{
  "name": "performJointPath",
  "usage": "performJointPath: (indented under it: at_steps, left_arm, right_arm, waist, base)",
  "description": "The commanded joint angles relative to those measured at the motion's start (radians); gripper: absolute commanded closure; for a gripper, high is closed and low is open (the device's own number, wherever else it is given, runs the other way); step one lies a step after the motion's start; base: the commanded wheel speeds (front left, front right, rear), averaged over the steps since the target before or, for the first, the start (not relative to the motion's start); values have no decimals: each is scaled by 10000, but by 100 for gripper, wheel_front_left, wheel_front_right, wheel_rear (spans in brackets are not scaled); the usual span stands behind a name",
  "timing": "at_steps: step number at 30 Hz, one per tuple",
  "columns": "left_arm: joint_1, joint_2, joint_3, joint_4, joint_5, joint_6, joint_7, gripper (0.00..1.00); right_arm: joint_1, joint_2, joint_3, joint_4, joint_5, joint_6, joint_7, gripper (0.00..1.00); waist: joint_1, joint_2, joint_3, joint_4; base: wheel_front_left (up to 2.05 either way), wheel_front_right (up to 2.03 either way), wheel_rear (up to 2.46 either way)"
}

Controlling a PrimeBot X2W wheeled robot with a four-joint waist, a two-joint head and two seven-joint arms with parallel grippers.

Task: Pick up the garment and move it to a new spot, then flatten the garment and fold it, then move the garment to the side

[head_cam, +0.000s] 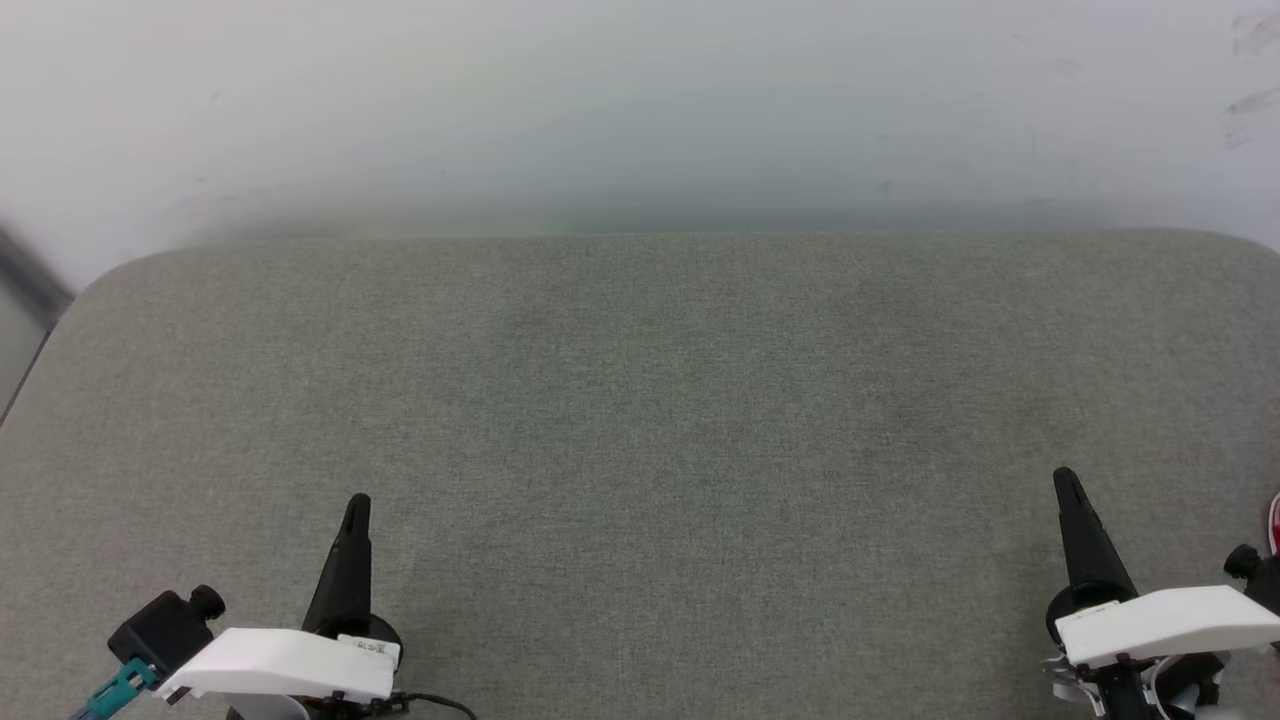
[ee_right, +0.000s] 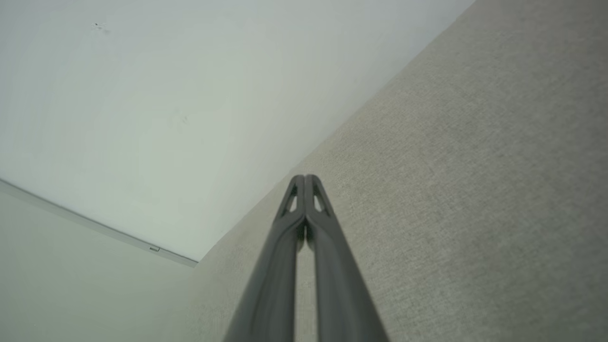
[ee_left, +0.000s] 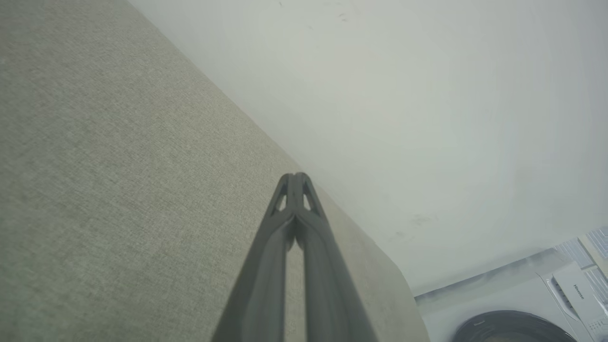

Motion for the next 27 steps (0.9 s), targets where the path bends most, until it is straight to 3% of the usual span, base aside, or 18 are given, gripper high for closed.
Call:
performJointPath:
  at_steps: [1, 27]
  left_arm:
    - [-239, 59, 54, -34, -375, -12, 85, 100]
    - [-608, 75, 258, 498, -3302, -19, 866, 100]
  right_arm:
    - [-274, 14, -31, -57, 393, 0, 78, 100]
    - [-447, 23, -169, 247, 3429, -1, 703, 100]
  waist:
    - [0, 0, -6, -7]
    - [-1, 0, -91, -108]
  base:
    - [0, 0, 0]
    - [0, 0, 0]
